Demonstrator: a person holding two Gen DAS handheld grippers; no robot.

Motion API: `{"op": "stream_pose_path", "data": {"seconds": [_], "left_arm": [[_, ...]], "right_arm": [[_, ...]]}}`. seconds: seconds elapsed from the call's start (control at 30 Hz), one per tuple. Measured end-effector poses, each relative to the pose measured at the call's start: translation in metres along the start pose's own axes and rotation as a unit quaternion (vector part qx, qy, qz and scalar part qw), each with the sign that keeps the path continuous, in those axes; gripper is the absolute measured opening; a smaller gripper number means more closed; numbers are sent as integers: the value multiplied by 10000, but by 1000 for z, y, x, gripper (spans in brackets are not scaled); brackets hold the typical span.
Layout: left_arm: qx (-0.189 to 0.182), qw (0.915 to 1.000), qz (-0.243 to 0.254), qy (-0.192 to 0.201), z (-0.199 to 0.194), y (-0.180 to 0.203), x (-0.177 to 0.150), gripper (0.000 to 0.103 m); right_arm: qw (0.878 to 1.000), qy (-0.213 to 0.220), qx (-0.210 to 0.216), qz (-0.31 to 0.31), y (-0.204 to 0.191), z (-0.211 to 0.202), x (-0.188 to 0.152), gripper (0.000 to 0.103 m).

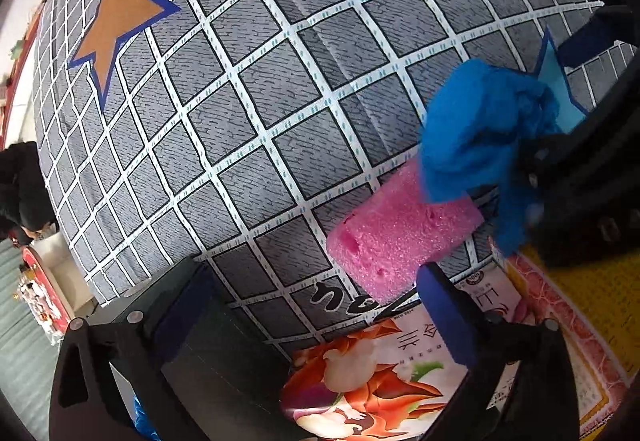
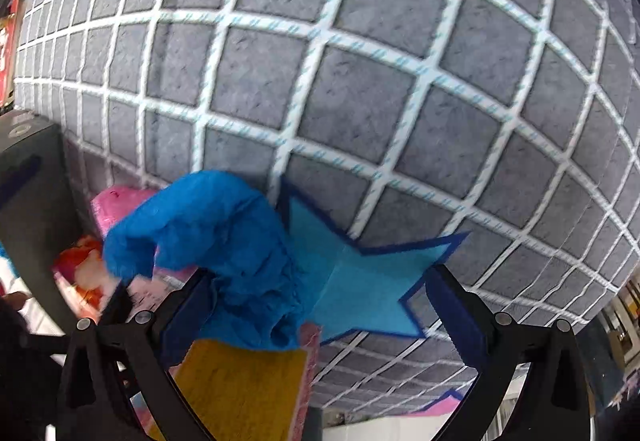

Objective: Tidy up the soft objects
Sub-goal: 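Grasp the pink foam sponge with the left tool while the right tool grasps the last blue bag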

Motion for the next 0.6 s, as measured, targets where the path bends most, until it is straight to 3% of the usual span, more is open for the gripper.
{"op": "stream_pose_path", "data": {"seconds": [0.17, 0.27, 0.37, 0.5, 0.6], "left_arm": [[-124, 9998, -103, 66, 1, -6, -1, 103], [-131, 9997, -163, 123, 3, -18, -1, 103], [-92, 9988, -413, 232, -13, -46, -3, 103], [-1073, 9877, -1122, 180, -27, -61, -5, 103], [-1321, 9795, -1518, 75, -18, -61, -13, 103]], "right_arm": [[9972, 374, -580, 272, 34, 1, -3, 103], [9949, 456, -616, 654, 66, 2, -2, 103], [9897, 598, -506, 1195, 101, -1, -4, 103], [9827, 1087, 246, 1478, 119, -12, -15, 103], [9771, 1335, 656, 1520, 120, -19, -24, 103]]}}
Point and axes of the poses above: each gripper's, at about its wrist camera, not at the fingertips, and z roughly the way its jaws point, y to its right, x to its top, the point moved 4 cm from there along z, roughly the way its jaws point, and after that the axes turned 5 degrees about -y, right-handed, at the moved point
